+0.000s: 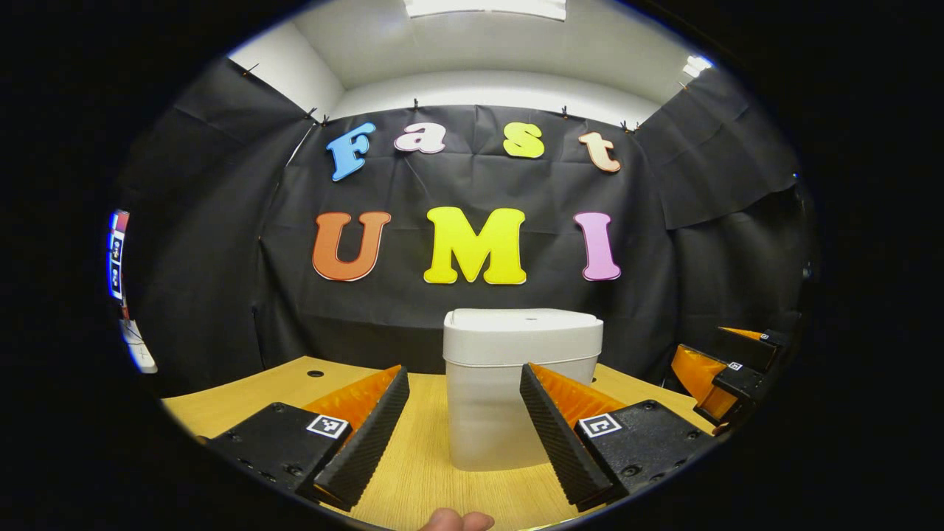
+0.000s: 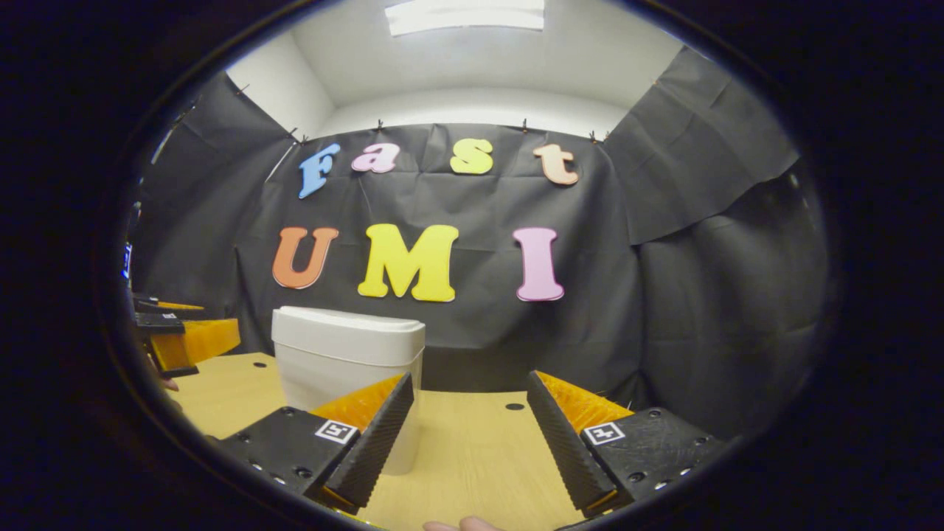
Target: Press the lid of the desktop garbage bin to open it, pick up the crumpled paper on the desktop and throw it into the bin, then pick up the pop can on the desktop and drop it into the bin, and finally close the garbage bin lid.
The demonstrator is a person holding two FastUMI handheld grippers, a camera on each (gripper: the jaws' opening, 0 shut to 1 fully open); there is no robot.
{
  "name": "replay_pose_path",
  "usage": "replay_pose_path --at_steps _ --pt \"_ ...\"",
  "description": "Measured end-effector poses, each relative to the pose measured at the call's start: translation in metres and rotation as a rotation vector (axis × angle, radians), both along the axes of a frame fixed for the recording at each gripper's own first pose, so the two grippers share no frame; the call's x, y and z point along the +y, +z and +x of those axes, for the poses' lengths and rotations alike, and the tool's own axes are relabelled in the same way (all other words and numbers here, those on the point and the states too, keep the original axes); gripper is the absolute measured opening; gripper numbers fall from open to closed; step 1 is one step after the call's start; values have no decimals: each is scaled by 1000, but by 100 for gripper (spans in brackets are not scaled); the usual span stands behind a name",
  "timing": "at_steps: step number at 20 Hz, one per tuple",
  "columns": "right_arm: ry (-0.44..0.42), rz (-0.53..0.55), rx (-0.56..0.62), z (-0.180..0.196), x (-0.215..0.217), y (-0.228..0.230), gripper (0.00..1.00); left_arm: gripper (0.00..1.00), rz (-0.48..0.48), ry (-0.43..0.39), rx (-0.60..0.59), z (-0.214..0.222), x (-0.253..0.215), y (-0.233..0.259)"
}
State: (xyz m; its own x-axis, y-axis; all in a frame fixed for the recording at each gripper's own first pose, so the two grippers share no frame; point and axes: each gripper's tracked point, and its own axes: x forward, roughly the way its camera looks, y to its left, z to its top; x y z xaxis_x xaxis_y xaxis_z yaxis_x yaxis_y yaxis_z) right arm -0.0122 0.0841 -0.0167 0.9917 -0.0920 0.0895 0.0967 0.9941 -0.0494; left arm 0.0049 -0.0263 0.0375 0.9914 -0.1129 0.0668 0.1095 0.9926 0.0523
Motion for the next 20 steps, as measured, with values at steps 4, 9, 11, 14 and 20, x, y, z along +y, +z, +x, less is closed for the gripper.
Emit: replay_pose_path --at_steps 4,9,11,14,20 --pt "12 49 17 4 7 -8 97 97 11 7 0 0 2 -1" --pt "34 45 33 7 15 -13 95 97 -1 16 5 -2 4 -3" --pt "30 28 30 5 13 -14 95 97 -2 16 0 -2 5 -3" --pt "44 45 46 5 16 -19 95 97 -5 7 5 0 1 -3" --pt "30 51 51 2 10 -19 95 97 -6 -7 12 2 -4 -8"
